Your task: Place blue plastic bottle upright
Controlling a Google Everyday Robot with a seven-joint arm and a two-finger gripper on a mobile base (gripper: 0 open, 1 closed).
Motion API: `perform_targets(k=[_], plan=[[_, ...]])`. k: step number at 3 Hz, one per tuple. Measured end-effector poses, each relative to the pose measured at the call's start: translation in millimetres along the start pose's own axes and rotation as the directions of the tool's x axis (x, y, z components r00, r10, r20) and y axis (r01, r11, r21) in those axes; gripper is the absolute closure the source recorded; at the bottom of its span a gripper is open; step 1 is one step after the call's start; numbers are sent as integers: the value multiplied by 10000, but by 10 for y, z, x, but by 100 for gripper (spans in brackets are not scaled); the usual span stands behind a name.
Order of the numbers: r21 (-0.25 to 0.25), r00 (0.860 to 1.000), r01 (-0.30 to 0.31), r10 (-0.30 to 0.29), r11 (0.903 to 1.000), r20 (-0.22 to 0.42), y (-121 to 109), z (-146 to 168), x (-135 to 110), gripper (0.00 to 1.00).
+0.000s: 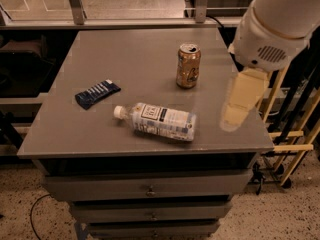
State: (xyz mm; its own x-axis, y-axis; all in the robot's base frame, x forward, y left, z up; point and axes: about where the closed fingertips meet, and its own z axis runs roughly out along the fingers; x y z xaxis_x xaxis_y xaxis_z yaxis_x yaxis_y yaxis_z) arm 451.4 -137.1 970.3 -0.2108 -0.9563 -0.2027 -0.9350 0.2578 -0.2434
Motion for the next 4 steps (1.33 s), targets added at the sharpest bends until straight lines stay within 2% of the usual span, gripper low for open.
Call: perform_targets(k=[1, 2, 3, 4], plan=[[-210, 9978, -186, 172, 9996, -636, 116, 288, -364, 0], [-639, 9912, -400, 315, 9972, -1286, 204, 635, -640, 0], [-819, 9824, -261, 104, 9963, -1867, 232, 910, -855, 0], [-958, 9761, 37, -244, 9954, -2161, 244, 1133, -1039, 0]])
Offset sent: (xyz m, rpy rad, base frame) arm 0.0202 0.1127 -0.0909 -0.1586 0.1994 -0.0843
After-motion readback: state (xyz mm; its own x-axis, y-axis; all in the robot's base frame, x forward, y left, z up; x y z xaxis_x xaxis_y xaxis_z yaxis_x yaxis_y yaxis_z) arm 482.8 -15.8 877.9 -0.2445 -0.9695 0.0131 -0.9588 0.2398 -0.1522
